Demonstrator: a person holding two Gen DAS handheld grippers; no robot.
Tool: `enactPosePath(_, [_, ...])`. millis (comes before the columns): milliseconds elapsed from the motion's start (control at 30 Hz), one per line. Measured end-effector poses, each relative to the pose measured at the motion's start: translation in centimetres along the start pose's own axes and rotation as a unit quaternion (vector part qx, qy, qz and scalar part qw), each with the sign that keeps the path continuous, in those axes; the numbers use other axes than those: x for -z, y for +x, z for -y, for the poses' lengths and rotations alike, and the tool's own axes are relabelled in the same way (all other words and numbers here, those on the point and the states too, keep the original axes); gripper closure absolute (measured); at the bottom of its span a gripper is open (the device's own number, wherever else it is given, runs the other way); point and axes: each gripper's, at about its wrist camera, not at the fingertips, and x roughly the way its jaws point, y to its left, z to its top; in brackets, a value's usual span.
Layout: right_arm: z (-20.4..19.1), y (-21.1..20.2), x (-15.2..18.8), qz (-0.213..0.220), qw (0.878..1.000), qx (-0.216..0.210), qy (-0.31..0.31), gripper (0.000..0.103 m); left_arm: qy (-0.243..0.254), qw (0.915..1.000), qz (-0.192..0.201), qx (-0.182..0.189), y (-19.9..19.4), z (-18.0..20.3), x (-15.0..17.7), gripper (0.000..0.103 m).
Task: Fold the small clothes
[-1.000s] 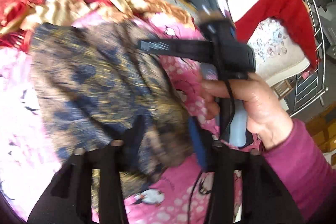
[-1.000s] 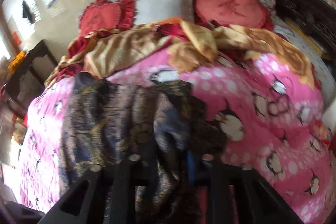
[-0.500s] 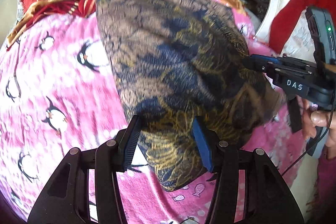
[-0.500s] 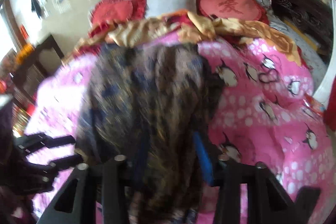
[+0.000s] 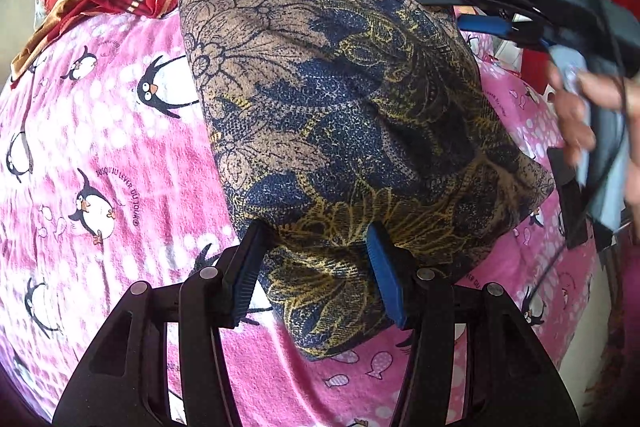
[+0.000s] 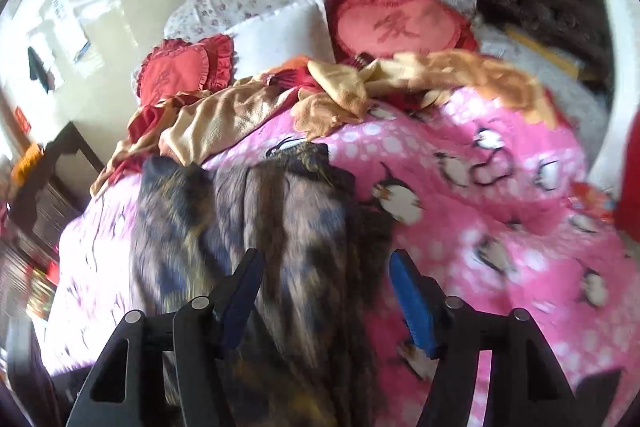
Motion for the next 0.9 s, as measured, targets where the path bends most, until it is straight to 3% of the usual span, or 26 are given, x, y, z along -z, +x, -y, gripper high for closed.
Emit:
enactPosePath(33, [0.0,0.8,-0.6,-0.007,1.0,-0.007,0.004,0.048,0.0,1.0,-0.001,0.0,0.1,0.0,-0.1,0.052])
enactPosePath(67, [-0.2,1.7,-1.0,-0.013,1.0,-0.014,0.005,0.073,-0.001,1.0,-0.002,0.001,0.1,0.0,-0.1,0.052])
enactPosePath(100, [-0.5,2.3,-1.5,-0.013,1.0,-0.005,-0.005,0.089,-0.002,1.0,-0.002,0.003,0.1,-0.1,-0.2,0.052])
enactPosePath(167, [-0.9,2.3,-2.0,0.003,0.999,0.019,-0.026,0.094,-0.002,1.0,-0.002,0.003,0.2,-0.1,-0.3,0.052])
enactPosePath(300, [-0.1,4.3,-1.6,-0.001,0.997,0.07,-0.034,0.095,0.005,1.0,-0.001,-0.003,0.6,0.0,-0.4,0.05])
enactPosePath(433, [0.5,3.9,-1.1,0.004,0.998,0.063,-0.019,0.095,0.001,1.0,-0.003,-0.006,0.8,-0.1,-0.4,0.05])
enactPosePath(533, [0.3,1.1,-0.7,-0.002,0.999,0.048,-0.006,0.084,-0.002,1.0,-0.001,-0.008,1.0,-0.2,-0.4,0.05])
enactPosePath(600, [-0.7,-1.0,0.5,-0.012,1.0,0.019,-0.022,0.069,-0.001,0.9999,0.001,-0.011,1.1,-0.1,-0.4,0.05])
enactPosePath(633, [-1.5,-2.1,1.5,-0.015,0.999,0.008,-0.039,0.067,0.0,0.9999,0.002,-0.013,1.1,-0.1,-0.4,0.05])
enactPosePath(833, [-4.0,-4.8,8.7,-0.056,0.994,-0.009,-0.099,0.066,0.003,0.9998,0.004,-0.018,1.0,0.4,-0.2,0.048])
enactPosePath(900, [-3.5,-4.1,11.1,-0.074,0.991,0.021,-0.114,0.066,0.003,0.9998,0.004,-0.02,1.0,0.6,-0.1,0.047])
